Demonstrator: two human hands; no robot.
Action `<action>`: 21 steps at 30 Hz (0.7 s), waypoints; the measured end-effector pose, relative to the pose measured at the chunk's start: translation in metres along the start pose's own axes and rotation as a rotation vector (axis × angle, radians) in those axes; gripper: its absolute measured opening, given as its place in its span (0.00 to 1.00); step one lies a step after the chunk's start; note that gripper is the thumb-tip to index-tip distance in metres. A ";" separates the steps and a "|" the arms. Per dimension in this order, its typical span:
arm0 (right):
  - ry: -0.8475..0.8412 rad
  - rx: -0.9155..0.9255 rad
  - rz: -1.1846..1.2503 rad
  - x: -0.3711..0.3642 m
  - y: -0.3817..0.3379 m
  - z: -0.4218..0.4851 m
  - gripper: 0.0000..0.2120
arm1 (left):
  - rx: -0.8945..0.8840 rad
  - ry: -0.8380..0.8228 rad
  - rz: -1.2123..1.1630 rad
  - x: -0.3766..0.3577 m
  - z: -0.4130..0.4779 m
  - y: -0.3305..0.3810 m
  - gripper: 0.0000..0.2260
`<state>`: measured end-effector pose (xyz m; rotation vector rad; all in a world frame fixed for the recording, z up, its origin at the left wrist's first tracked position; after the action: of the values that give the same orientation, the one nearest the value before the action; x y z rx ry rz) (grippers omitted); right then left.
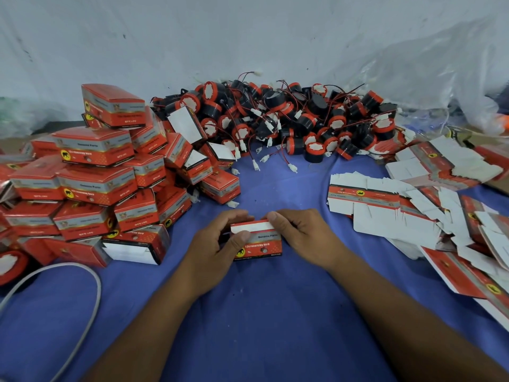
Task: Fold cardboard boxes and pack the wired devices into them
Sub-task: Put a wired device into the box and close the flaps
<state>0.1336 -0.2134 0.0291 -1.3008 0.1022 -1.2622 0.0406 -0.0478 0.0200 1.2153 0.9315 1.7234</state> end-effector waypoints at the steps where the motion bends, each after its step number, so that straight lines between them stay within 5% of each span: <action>1: 0.011 -0.006 0.013 0.000 0.001 0.000 0.26 | -0.002 -0.005 -0.005 0.000 -0.001 0.001 0.14; 13: 0.008 0.275 -0.047 0.007 -0.013 -0.004 0.13 | 0.002 0.025 -0.005 0.000 -0.005 -0.001 0.12; 21: -0.151 0.261 -0.125 -0.002 -0.016 -0.014 0.17 | -0.123 -0.057 0.217 0.008 -0.011 0.011 0.13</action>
<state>0.1133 -0.2176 0.0348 -1.1844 -0.2470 -1.2314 0.0267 -0.0464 0.0296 1.3152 0.6689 1.8754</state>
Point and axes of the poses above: each hand's wrist, its own z-axis towards the middle knuckle, its own x-axis out of the back of the hand, y = z × x, the point moved 5 cm from there along z, towards the middle knuckle, and after that the axes turned 1 degree about z, right-handed, at the moved point
